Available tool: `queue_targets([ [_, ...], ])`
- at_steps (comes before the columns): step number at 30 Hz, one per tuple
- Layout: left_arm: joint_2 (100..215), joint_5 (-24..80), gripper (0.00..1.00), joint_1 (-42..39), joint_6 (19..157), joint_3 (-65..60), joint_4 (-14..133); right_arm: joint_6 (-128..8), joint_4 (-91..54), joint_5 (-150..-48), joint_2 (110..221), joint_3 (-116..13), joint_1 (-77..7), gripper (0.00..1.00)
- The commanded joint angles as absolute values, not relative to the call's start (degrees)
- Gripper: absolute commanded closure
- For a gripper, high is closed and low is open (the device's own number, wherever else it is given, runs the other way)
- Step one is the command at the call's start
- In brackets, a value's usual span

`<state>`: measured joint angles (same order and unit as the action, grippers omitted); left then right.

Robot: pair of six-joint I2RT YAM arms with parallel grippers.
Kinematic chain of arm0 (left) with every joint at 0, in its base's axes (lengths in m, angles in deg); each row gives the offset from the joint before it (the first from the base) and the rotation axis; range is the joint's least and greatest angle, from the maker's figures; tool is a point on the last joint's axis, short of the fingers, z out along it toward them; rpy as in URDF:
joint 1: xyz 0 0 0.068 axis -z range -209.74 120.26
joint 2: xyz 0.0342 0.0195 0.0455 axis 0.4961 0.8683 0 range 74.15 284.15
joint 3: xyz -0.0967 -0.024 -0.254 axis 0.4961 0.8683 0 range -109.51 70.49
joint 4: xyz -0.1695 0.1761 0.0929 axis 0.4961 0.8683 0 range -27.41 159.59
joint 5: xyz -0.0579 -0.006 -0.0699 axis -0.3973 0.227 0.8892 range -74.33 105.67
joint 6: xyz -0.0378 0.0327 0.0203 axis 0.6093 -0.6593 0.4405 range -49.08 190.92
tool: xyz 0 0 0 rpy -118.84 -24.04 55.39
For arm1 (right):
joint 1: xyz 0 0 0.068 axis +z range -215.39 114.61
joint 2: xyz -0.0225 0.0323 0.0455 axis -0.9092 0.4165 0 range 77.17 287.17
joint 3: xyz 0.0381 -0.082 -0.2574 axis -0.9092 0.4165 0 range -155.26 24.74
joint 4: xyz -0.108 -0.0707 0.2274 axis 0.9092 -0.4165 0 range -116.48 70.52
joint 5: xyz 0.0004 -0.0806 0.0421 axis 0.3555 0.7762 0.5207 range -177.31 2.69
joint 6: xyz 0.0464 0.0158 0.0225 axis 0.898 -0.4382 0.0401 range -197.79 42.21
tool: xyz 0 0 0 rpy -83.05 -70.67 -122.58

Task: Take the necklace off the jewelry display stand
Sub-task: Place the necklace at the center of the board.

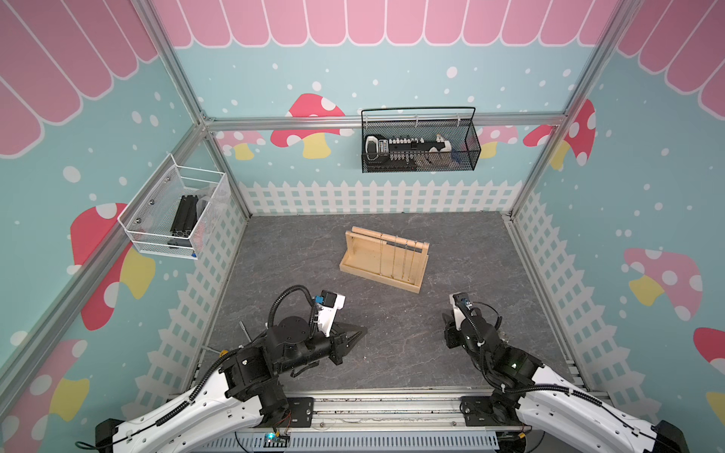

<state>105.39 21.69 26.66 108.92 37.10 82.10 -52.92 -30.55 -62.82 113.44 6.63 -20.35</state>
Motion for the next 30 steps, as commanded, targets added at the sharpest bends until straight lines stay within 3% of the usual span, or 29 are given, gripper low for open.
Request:
queue_targets([
  [1,103.2,20.3,1.00,27.0,109.5,37.2,84.4,-53.1,-29.6,-62.9,113.7,6.9,-20.6,0.71],
  [30,97.7,15.2,1.00,27.0,109.6,41.3,89.6,-53.2,-29.1,-63.4,114.6,6.7,-20.6,0.71],
])
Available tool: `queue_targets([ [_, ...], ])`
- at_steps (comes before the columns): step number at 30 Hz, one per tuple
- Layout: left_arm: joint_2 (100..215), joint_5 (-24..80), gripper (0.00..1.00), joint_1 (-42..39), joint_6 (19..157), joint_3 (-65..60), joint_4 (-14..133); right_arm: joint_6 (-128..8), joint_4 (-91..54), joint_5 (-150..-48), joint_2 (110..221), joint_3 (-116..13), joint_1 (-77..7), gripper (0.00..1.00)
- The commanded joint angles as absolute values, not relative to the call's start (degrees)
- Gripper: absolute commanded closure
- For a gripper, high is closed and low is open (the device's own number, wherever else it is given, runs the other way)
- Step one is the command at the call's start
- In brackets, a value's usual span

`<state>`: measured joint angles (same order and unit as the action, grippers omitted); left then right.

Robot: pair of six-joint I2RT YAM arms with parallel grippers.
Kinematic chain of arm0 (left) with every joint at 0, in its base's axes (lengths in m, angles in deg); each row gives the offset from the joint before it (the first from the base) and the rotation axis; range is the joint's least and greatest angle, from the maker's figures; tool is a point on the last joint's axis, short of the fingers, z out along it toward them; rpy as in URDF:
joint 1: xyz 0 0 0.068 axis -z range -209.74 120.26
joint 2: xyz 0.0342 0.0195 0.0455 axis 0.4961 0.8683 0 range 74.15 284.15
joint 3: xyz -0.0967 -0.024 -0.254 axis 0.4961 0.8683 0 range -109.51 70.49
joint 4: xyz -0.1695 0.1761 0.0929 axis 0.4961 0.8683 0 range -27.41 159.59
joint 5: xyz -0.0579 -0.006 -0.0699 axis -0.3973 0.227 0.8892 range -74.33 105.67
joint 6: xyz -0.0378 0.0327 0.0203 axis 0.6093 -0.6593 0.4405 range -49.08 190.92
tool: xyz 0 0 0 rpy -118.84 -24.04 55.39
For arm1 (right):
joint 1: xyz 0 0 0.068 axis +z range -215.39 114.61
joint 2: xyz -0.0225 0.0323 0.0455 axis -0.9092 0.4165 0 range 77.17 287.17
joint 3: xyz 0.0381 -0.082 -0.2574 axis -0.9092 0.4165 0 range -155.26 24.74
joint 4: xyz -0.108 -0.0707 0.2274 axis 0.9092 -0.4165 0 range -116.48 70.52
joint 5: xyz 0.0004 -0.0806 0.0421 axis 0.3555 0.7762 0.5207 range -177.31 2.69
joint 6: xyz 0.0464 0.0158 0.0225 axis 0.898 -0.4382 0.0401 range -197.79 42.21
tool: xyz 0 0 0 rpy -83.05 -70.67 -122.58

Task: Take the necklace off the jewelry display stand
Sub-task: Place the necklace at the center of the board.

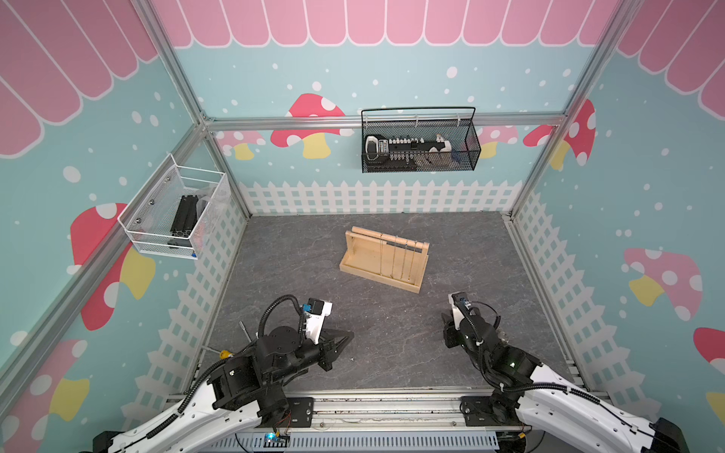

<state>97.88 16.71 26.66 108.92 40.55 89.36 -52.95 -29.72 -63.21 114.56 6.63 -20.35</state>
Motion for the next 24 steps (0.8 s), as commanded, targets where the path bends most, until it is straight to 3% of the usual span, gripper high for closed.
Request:
queue_targets([
  [1,97.9,15.2,1.00,27.0,109.7,41.3,89.3,-53.2,-29.1,-63.5,114.6,6.7,-20.6,0.71],
  [10,102.6,10.5,0.97,27.0,108.0,40.3,86.7,-53.2,-29.1,-63.6,114.5,6.8,-20.6,0.71],
  [16,110.4,3.9,0.92,27.0,106.1,39.4,85.8,-53.1,-29.1,-63.8,114.6,6.7,-20.6,0.71],
  [24,118.6,-9.3,0.92,26.6,103.8,39.1,83.4,-53.2,-28.9,-63.9,114.6,6.8,-20.6,0.71],
])
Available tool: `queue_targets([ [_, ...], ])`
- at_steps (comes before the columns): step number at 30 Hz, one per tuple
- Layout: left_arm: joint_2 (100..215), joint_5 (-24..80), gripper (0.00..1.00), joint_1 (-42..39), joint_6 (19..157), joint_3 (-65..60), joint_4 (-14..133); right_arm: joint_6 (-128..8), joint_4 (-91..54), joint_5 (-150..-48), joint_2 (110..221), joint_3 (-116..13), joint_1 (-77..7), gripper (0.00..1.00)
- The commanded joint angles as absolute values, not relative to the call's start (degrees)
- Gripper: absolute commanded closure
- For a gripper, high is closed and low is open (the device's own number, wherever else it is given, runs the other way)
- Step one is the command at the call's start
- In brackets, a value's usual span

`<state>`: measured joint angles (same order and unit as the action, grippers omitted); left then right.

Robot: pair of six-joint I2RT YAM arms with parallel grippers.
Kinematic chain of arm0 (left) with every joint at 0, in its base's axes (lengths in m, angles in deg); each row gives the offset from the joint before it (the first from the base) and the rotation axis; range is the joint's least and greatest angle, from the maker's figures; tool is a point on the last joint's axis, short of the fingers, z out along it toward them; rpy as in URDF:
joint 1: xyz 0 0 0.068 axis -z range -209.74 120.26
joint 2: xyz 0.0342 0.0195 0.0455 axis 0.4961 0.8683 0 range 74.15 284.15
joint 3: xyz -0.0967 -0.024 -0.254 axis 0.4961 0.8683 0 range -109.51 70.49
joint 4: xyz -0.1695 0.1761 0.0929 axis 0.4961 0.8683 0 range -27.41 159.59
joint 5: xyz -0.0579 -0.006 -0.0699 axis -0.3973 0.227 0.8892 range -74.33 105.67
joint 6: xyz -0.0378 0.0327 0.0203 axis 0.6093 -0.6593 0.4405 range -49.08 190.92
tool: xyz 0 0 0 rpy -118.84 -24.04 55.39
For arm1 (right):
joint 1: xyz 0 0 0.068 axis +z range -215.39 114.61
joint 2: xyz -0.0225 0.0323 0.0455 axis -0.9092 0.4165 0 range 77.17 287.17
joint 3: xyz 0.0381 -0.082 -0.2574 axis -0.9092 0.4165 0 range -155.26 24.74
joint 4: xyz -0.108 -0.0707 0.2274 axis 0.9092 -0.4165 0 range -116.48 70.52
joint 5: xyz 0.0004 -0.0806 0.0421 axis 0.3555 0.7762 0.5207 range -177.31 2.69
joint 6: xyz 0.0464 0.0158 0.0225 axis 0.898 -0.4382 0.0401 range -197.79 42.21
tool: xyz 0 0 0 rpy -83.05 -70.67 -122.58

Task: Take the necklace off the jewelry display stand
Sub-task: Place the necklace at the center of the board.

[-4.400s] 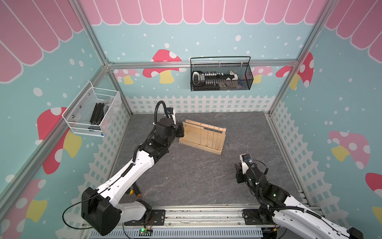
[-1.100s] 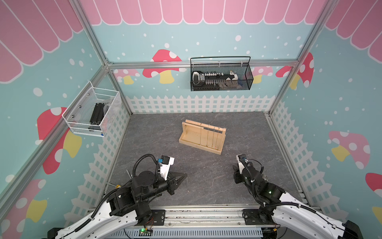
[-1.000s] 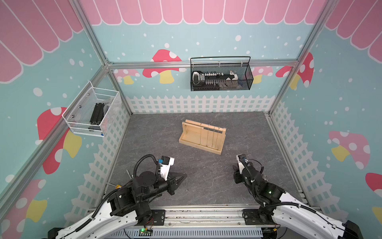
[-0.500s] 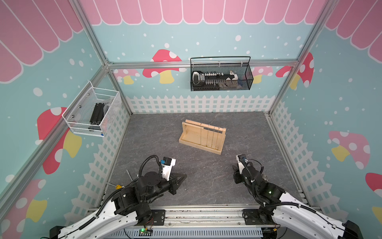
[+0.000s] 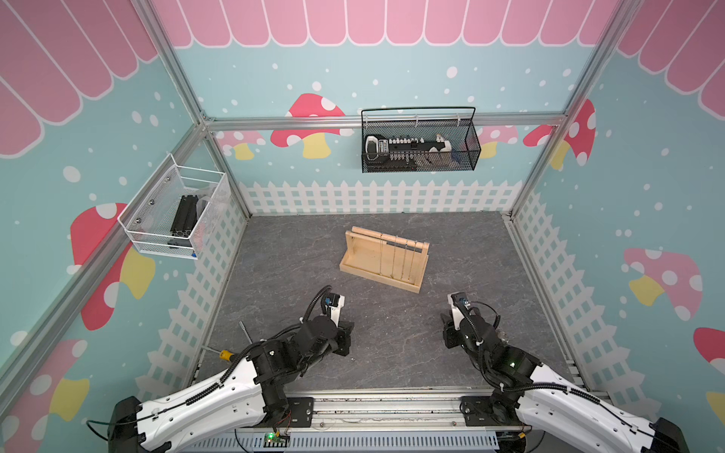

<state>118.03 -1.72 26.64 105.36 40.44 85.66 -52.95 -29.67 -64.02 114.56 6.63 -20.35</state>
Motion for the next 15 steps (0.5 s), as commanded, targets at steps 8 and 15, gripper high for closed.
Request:
queue_targets([
  [8,126.3,-9.2,0.92,24.5,100.1,38.1,77.7,-53.4,-28.5,-64.3,114.9,6.8,-20.6,0.71],
  [15,133.1,-8.4,0.94,21.5,98.9,38.7,71.9,-53.3,-28.4,-64.4,115.3,6.8,-20.6,0.71],
])
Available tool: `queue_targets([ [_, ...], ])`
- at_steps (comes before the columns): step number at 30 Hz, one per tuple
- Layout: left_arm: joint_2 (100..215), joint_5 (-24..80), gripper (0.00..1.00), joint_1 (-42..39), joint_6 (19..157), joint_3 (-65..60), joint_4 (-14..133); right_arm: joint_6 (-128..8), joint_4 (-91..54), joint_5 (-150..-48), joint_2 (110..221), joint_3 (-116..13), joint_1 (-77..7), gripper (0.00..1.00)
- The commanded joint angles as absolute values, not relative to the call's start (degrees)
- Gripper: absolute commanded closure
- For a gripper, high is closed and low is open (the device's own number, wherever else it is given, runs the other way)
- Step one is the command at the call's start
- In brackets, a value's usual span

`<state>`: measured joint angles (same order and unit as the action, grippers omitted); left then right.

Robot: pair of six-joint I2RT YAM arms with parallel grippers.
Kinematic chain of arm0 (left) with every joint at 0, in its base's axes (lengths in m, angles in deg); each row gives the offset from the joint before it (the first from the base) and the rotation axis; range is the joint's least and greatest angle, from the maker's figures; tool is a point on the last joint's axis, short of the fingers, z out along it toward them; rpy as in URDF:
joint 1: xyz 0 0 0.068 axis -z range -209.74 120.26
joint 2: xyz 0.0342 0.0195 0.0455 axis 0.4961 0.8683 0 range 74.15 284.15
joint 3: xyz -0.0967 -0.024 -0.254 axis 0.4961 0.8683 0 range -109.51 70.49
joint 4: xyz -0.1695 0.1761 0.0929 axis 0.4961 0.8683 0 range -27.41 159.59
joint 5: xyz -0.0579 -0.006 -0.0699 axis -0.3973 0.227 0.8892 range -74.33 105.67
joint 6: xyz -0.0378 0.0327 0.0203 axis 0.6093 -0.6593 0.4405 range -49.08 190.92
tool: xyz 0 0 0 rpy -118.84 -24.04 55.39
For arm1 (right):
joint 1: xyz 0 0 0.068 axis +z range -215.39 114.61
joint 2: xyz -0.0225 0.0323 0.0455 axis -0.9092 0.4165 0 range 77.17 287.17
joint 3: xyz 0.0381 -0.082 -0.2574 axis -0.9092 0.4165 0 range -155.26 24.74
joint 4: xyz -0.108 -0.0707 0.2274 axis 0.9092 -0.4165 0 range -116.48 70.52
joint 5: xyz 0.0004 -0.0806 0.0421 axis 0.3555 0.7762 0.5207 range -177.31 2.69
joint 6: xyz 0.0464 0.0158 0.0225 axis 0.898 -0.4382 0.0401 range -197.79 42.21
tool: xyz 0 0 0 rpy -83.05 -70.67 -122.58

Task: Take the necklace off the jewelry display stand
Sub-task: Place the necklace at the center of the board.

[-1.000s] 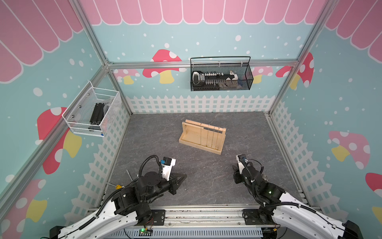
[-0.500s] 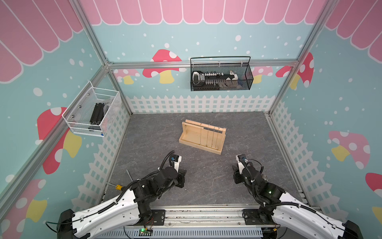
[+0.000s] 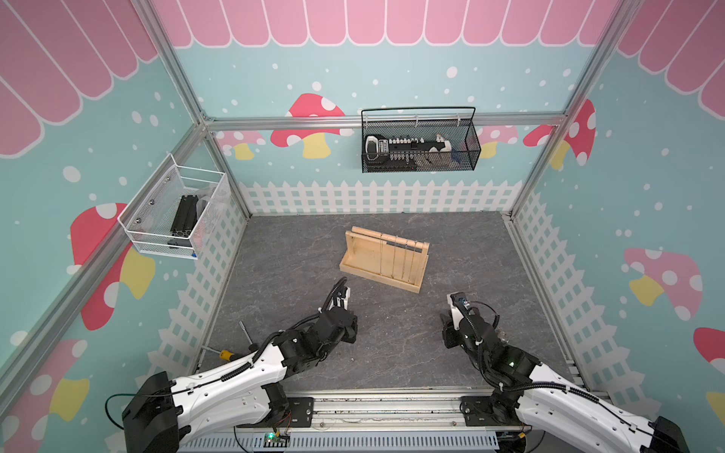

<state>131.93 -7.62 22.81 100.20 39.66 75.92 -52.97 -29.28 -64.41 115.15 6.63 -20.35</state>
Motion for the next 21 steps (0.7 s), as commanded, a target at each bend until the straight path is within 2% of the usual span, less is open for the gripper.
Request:
queue_targets([
  [1,133.7,-8.2,0.94,21.1,98.7,38.7,71.5,-53.3,-28.4,-64.3,115.3,6.8,-20.6,0.71],
  [13,145.5,-8.4,0.94,19.1,95.7,34.2,68.9,-53.3,-28.4,-64.3,115.2,6.9,-20.6,0.71],
  [21,153.4,-13.1,0.95,19.0,95.4,30.5,69.6,-53.4,-28.3,-64.4,115.1,7.0,-20.6,0.71],
])
